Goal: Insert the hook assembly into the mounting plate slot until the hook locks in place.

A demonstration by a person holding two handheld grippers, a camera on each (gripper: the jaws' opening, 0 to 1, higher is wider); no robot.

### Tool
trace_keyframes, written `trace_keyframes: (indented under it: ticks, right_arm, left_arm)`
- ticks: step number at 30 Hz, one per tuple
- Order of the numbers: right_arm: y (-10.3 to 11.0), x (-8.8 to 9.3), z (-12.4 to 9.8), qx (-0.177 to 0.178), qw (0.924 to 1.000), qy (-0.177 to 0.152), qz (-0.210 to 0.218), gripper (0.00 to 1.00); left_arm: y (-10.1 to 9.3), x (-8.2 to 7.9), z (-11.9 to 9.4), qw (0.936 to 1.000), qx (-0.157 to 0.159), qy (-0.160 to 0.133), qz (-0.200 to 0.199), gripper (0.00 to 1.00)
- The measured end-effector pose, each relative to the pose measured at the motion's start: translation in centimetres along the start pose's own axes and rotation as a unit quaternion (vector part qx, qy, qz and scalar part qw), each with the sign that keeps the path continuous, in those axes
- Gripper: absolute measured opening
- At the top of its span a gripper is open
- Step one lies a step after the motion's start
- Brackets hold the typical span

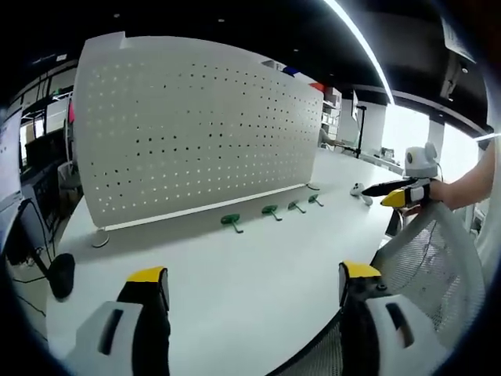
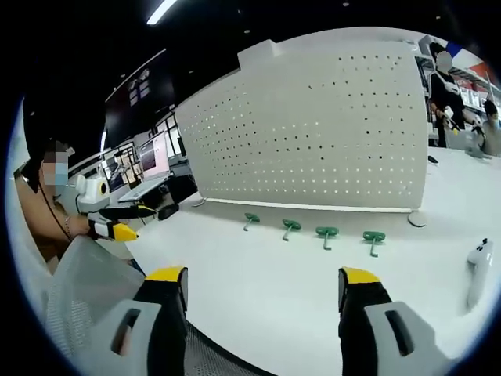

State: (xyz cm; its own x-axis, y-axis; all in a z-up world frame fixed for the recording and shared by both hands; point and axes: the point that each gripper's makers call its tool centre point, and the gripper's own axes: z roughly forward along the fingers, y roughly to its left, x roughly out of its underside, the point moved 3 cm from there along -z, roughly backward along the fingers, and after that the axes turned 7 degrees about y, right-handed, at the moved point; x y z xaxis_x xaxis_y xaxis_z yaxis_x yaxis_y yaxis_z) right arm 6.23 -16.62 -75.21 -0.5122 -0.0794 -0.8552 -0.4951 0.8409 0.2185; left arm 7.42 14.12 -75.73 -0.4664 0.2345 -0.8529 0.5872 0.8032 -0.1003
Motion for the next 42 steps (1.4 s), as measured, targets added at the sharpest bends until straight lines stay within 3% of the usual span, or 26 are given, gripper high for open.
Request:
trace_keyframes:
  ticks: [11,16,19,29,42]
  right_arm:
    - [0.72,0.39,0.33,-0.012,0.9994,0.019,-0.025,0.76]
    - [0.09,0.33,0.14,0.002,0.9998,0.014,-0.010,0.77]
    - [0.20,0.32,0.16,0.002,0.9998,0.015,-0.015,0.77]
    - [0.50,0.57,0.32,-0.012,0.9996,0.023,-0.013,0.77]
    - [-0.02,0.03,0.00,-0.005,1.0000,0.004,-0.004,0.78]
  left_arm:
    - [0.03,0.05,-0.04,1.0000,-0.001,-0.002,-0.009,0.92]
    - [0.25,0.14,0.05,0.9996,0.002,0.000,-0.027,0.92]
    - [-0.08,-0.06,0.11,0.9997,0.013,-0.004,-0.020,0.92]
    - [-0.14,0.09,0.06,0.9999,0.004,-0.001,-0.015,0.92]
    - [-0.54,-0.26,0.15,0.9999,0.014,0.000,-0.004,0.93]
